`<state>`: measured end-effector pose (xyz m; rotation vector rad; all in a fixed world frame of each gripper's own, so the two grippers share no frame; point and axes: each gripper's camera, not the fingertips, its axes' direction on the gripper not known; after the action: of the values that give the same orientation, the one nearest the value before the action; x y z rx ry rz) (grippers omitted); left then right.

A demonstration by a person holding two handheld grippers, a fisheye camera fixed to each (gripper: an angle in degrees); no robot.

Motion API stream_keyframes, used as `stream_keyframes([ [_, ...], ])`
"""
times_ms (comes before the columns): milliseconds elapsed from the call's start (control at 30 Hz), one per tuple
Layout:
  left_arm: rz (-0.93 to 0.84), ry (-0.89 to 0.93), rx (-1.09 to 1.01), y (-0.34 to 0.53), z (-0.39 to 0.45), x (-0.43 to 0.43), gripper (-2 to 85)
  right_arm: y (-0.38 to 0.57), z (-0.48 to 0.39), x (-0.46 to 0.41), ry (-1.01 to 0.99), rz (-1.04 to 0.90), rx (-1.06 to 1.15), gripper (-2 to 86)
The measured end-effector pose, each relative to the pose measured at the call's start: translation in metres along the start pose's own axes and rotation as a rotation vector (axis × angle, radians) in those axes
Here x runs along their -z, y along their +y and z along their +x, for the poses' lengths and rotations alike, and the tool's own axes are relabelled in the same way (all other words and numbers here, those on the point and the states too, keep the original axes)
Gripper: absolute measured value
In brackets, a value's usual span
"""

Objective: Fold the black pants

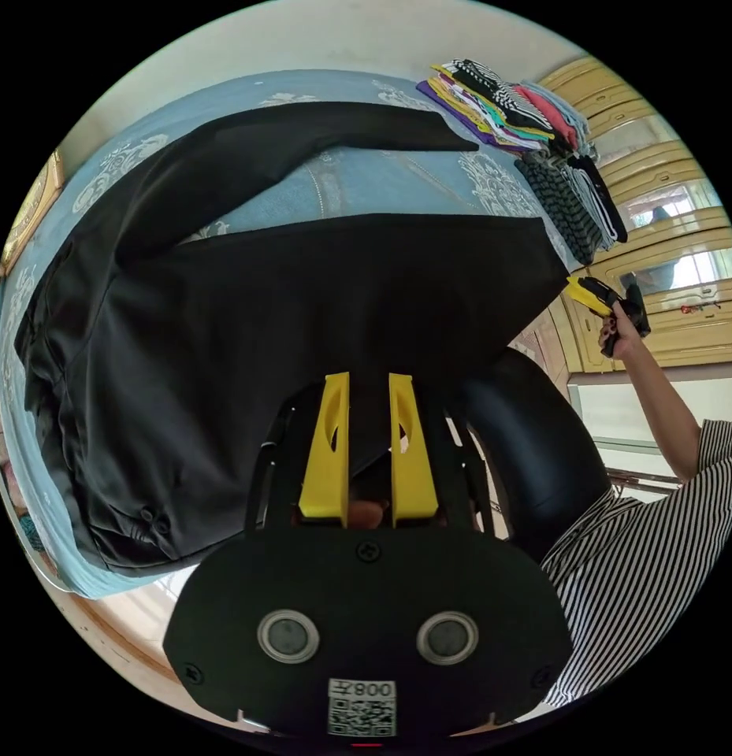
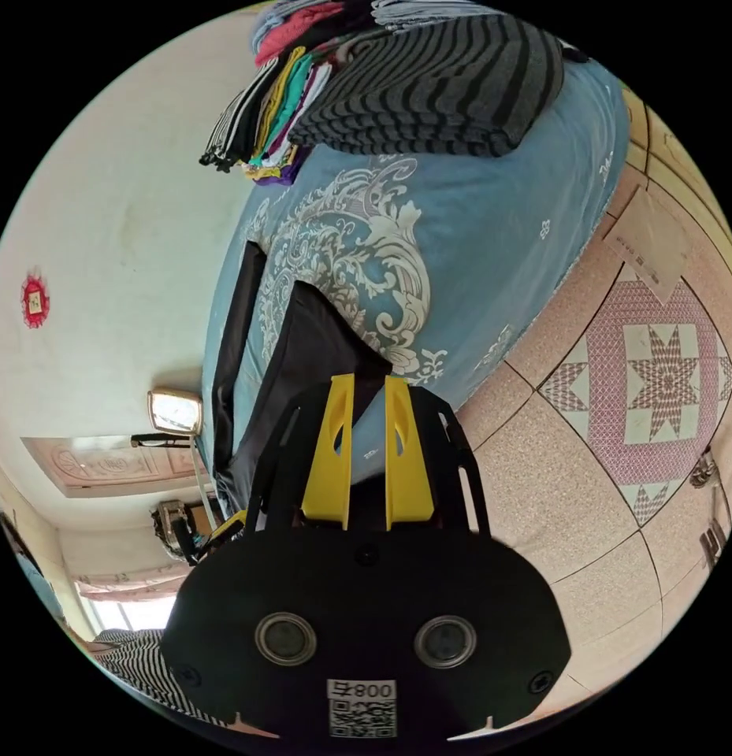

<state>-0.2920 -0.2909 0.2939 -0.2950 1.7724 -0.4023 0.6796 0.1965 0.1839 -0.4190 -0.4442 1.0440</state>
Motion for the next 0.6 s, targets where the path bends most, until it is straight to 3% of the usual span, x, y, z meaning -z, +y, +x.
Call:
stream_keyframes([
  [133,0.089,-0.014,0.031,-0.017,-0.031,-0.001,8.4,-0.004,-0.03,0.035,0.005,0.11,0.091,6.3],
  [333,0.076,-0.182,-0.027,-0.078,-0.067,-0.025,9.7,-0.043,-0.138,0.006,0.062,0.002,0.414,6.8],
  [600,0.035,-0.362,-0.115,-0.147,-0.114,-0.063,10.2,-0.152,-0.224,-0.035,0.073,-0.039,0.362,9.6],
])
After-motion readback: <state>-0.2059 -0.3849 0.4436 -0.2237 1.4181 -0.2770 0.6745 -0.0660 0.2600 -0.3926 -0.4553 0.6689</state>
